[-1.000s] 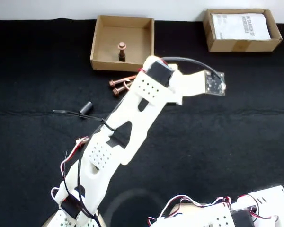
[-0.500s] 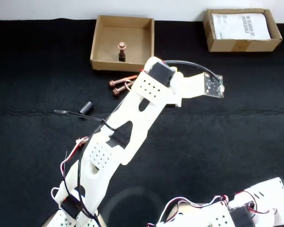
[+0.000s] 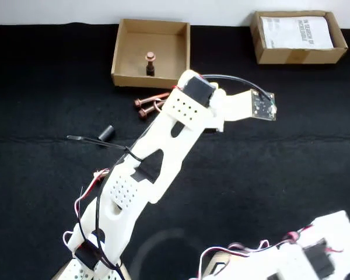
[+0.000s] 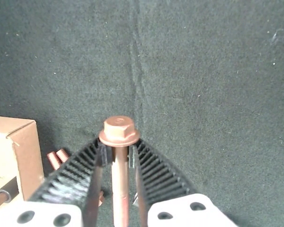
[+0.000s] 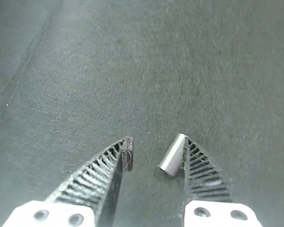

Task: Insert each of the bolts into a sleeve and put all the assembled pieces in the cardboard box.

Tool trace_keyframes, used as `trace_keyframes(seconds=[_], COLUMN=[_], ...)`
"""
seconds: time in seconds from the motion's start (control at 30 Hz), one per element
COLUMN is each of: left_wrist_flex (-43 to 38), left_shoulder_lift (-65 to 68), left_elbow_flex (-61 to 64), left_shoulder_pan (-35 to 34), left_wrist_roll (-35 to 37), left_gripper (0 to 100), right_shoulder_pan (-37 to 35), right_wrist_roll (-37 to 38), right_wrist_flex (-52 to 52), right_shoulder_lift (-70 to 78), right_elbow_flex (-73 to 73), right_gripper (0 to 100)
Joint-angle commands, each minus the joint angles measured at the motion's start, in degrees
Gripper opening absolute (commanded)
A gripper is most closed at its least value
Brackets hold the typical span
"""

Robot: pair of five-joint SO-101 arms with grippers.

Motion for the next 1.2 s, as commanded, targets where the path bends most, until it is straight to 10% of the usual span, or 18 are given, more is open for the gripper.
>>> trace_keyframes(seconds=[0.0,0.33,1.17], left_wrist_flex=[0.35,0.35,0.35], left_shoulder_lift=[-4.97,-4.97,-4.88], left_elbow_flex=[-0.48,-0.31,-0.22], left_shoulder_pan=[-0.13,0.04,0.48], left_wrist_roll=[0.35,0.35,0.44], left_gripper=[1,1,1], right_shoulder_pan=[0.13,10.15,9.45], right_wrist_roll=[-2.99,-4.92,-5.1], right_wrist_flex=[0.57,2.24,-13.49], right_shoulder_lift=[19.74,42.68,44.53], right_elbow_flex=[-14.11,-20.44,-12.0], right_gripper=[15.9,16.2,16.2])
